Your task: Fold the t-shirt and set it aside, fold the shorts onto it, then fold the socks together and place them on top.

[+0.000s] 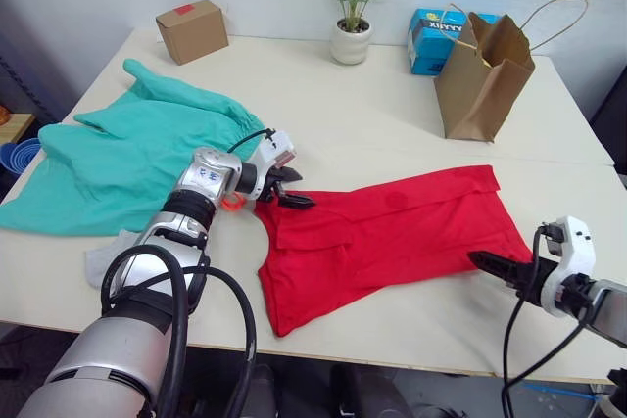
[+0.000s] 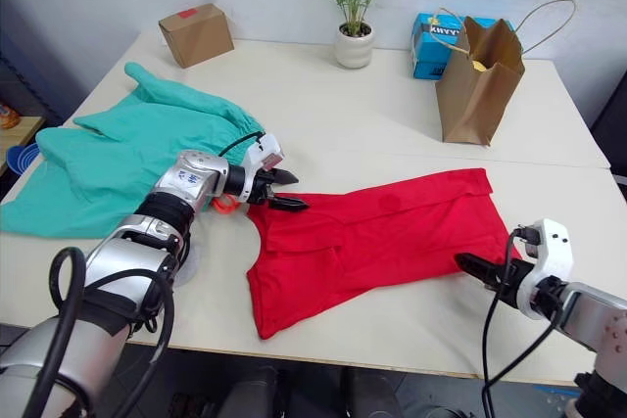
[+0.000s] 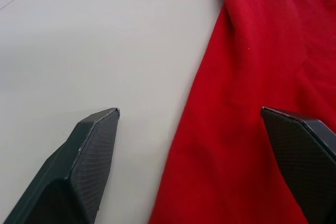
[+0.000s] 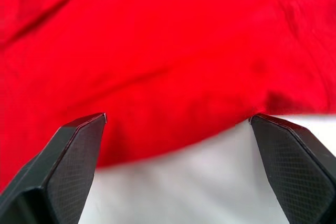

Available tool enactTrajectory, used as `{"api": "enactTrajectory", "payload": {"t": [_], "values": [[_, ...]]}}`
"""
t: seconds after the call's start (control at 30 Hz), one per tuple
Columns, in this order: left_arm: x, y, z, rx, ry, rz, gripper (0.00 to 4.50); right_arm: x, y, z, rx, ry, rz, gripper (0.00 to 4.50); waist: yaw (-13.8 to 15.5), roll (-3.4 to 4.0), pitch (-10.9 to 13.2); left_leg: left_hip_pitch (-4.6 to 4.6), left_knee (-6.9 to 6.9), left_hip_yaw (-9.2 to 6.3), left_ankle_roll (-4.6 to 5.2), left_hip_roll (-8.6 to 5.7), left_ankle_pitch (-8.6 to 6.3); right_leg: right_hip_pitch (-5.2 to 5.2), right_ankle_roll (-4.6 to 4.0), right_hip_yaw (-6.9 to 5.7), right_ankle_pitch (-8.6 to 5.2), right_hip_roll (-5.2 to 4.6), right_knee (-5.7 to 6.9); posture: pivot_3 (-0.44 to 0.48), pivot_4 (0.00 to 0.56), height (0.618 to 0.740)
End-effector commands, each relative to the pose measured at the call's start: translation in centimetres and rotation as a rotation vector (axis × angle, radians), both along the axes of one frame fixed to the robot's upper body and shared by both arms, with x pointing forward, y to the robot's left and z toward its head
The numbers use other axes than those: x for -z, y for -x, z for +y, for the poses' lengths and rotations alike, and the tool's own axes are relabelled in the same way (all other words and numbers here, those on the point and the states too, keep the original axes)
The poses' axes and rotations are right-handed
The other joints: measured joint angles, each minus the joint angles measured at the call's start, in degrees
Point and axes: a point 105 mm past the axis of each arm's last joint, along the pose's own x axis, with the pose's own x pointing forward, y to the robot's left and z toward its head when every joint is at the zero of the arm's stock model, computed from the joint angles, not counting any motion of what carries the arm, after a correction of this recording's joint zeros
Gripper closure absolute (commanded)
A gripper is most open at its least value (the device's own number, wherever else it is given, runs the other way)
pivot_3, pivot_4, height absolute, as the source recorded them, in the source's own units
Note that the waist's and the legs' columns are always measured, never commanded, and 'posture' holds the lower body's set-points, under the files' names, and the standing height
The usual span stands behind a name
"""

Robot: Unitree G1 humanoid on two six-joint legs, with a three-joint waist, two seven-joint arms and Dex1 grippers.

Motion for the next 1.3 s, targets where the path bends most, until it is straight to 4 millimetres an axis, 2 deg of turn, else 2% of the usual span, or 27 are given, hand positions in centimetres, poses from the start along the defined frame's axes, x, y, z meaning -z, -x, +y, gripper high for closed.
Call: {"api": "enactTrajectory", "payload": {"t": [0.03,0.2,0.37,0.47,0.5,0.6,0.73,0.9,1.0,1.17,1.3], "values": [[1.7,0.7,0.0,-0.016,0.033,0.108,0.40,0.7,-0.7,1.5,-0.037,-0.038,0.005,0.92,0.04,0.01,-0.01,0.01,0.00,0.00,0.00,0.00,0.00,0.00,0.00,0.00,0.00,0.00,0.04,0.000,0.150,0.740],[4.2,2.6,0.5,0.007,0.056,0.264,1.86,0.8,-1.4,0.8,0.000,-0.013,-0.022,2.67,0.12,0.11,-0.13,0.02,-0.07,0.00,-0.02,0.00,0.01,-0.02,0.00,-0.03,0.00,0.02,0.07,0.000,0.150,0.740],[5.5,3.3,0.9,0.007,0.054,0.286,3.38,0.7,-1.9,0.2,0.019,0.002,-0.056,4.45,0.18,0.36,-0.46,0.02,-0.08,0.01,-0.01,0.00,0.00,-0.02,0.00,-0.02,0.00,0.01,0.05,0.000,0.150,0.740],[5.8,3.5,0.8,0.010,0.069,0.275,4.30,0.8,-2.0,-0.1,0.028,0.013,-0.070,4.50,0.22,0.64,-0.83,0.02,-0.11,0.02,0.03,-0.01,-0.02,-0.01,0.00,-0.01,0.00,0.01,0.01,0.000,0.150,0.740],[5.8,3.7,0.7,0.030,0.063,0.251,4.48,1.0,-2.0,-0.3,0.022,0.026,-0.073,4.50,0.25,0.67,-0.92,0.02,-0.12,0.02,0.04,-0.01,-0.02,-0.01,0.00,-0.01,0.00,0.01,-0.06,0.000,0.150,0.740],[5.0,4.3,0.7,0.038,0.082,0.175,4.48,1.0,-2.5,-0.8,-0.013,0.085,-0.099,4.50,0.11,0.74,-1.11,0.11,-0.21,0.05,0.05,-0.02,-0.03,0.10,0.00,0.02,0.00,0.01,-0.08,0.000,0.150,0.740],[3.8,6.8,1.6,0.050,0.065,0.221,4.48,0.5,-4.4,-1.3,-0.059,0.152,-0.140,4.50,-0.26,0.72,-1.11,0.26,-0.28,0.13,0.05,-0.01,-0.03,0.14,0.00,0.15,0.00,0.04,-0.09,0.000,0.150,0.740],[2.3,7.3,2.1,-0.095,0.126,0.144,4.48,-0.9,-8.1,-1.4,-0.103,0.251,-0.217,4.50,-0.57,0.72,-1.09,0.46,-0.38,0.29,0.05,-0.01,0.00,0.21,0.00,0.32,-0.01,0.05,-0.07,0.000,0.150,0.740],[2.0,8.6,2.3,-0.134,0.130,0.119,4.48,-1.3,-10.3,-1.4,-0.136,0.319,-0.257,4.50,-0.70,0.71,-1.06,0.46,-0.40,0.34,0.05,0.00,0.00,0.18,0.00,0.39,0.00,0.07,-0.07,0.000,0.150,0.740],[1.7,10.9,2.1,-0.127,0.086,0.057,4.48,-1.8,-13.1,-0.5,-0.196,0.378,-0.302,4.50,-0.85,0.65,-0.99,0.45,-0.48,0.46,0.04,0.02,0.00,0.10,0.00,0.48,0.00,0.08,-0.14,0.000,0.150,0.740],[1.4,11.8,2.1,-0.122,0.078,0.010,4.48,-2.0,-13.7,0.7,-0.288,0.374,-0.308,4.50,-0.77,0.65,-0.98,0.45,-0.48,0.47,0.04,0.02,0.00,0.11,0.00,0.48,0.00,0.07,-0.19,0.000,0.150,0.740]]}}
